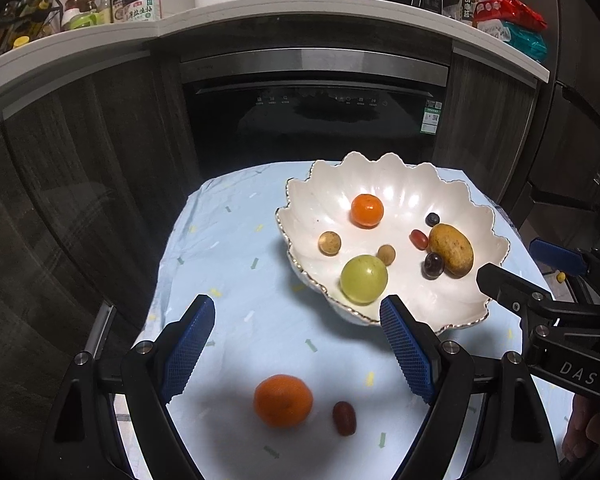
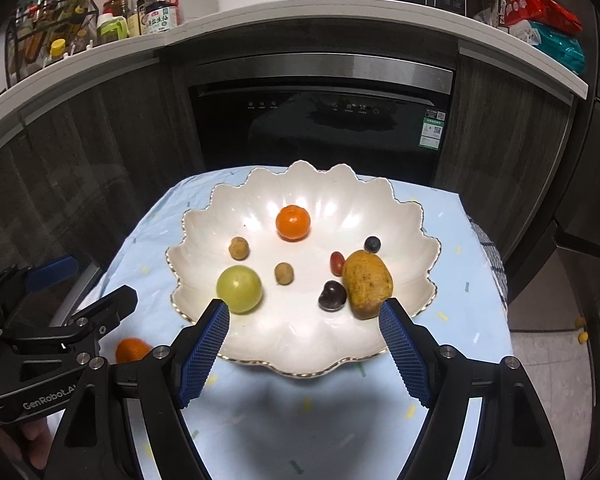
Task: Organize fruits
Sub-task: 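Withdraw both open tools from the bowl toward the mandarin and red fruit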
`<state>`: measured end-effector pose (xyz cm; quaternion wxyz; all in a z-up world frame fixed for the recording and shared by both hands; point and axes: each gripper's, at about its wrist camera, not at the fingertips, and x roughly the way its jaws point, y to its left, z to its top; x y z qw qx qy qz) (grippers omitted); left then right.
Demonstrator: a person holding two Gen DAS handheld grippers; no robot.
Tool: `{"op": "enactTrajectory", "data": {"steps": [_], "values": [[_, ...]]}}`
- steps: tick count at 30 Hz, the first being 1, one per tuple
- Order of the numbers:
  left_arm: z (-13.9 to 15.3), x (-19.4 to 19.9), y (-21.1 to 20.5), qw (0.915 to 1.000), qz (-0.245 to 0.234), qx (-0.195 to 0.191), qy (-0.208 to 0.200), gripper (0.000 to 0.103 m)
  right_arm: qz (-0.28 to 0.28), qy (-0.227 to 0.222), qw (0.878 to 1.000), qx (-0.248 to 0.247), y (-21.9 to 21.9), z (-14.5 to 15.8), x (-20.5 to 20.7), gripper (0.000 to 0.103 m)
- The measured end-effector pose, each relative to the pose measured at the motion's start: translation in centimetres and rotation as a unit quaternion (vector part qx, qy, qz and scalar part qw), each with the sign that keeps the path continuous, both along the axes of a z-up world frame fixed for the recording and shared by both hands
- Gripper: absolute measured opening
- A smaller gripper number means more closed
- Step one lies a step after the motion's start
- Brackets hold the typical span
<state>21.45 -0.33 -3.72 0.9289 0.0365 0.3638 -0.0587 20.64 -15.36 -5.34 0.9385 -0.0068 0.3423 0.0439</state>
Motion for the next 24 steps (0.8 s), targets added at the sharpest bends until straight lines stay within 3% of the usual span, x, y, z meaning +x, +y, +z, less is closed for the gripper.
{"op": "enactTrajectory", "data": {"steps": [24], "values": [[-0.3, -2.6, 4.3, 0.9999, -0.009, 0.009, -0.002, 0.085, 0.014, -0.002, 1.000, -0.003, 4.7, -0.3, -2.2, 0.078]]}}
